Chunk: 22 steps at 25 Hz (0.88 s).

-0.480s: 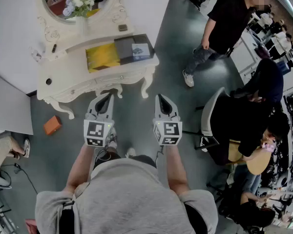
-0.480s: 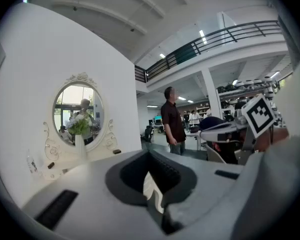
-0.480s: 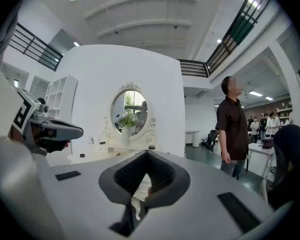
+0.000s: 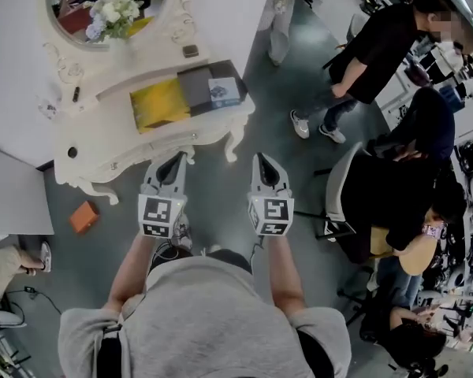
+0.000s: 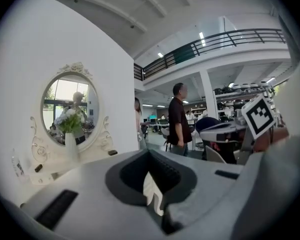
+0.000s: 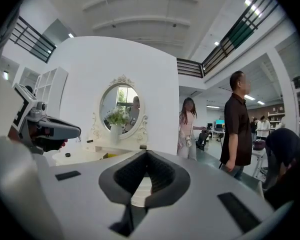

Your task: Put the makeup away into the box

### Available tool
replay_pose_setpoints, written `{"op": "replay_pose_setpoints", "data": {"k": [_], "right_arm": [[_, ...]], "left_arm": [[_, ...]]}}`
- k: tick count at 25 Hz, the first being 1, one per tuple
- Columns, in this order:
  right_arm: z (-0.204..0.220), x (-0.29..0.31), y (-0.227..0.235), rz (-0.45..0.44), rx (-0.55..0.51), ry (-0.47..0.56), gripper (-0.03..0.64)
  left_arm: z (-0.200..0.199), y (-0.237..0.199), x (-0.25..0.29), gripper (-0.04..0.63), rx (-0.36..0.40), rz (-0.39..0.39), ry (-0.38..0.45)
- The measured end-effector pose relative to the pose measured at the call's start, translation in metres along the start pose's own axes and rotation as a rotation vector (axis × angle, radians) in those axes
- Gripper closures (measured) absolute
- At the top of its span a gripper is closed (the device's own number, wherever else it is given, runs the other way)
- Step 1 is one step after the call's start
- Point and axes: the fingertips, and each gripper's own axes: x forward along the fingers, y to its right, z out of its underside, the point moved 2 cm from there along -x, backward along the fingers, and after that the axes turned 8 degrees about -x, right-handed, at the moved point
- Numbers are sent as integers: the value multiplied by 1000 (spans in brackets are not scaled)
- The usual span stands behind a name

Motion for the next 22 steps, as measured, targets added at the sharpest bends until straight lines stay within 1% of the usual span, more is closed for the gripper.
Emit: {"op": "replay_pose_setpoints", "data": {"k": [7, 13, 18, 22], "right_arm": [[-12, 53, -7, 64, 36, -29, 603], [-13, 90, -15, 112, 58, -44, 603], [-8, 118, -22, 109, 86, -60, 603], [2, 147, -14, 99, 94, -85, 603]], "left_arm": [[-12, -45, 43, 595, 15, 93, -3], [-8, -77, 74, 594, 22, 157, -2], [-2, -95, 97, 595, 13, 177, -10], [4, -101, 121, 594, -8, 178, -34]]}}
